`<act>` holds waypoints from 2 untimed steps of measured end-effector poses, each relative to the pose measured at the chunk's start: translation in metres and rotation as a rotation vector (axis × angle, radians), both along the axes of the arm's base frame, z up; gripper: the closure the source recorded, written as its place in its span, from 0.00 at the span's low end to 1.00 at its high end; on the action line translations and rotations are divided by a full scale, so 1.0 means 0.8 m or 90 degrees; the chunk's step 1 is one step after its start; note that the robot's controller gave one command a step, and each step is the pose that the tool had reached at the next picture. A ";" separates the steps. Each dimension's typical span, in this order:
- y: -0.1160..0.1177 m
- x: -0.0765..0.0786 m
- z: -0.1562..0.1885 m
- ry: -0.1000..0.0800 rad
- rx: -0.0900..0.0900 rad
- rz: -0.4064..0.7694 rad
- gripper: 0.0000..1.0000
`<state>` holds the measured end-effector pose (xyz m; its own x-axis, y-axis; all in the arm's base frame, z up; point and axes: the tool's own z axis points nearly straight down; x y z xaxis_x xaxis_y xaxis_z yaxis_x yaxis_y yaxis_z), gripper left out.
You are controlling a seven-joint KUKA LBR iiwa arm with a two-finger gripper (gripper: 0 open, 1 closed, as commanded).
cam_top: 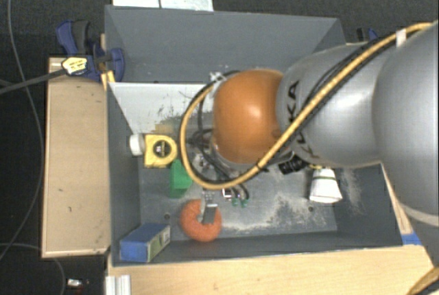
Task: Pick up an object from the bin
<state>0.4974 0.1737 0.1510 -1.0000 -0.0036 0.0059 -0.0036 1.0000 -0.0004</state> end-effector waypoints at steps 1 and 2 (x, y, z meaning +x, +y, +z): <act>-0.001 0.003 0.005 -0.005 0.001 -0.003 0.00; -0.053 0.002 -0.073 -0.007 0.002 0.067 0.00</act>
Offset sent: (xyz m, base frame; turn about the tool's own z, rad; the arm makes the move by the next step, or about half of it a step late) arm 0.0005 -0.0565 -0.0810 -0.1366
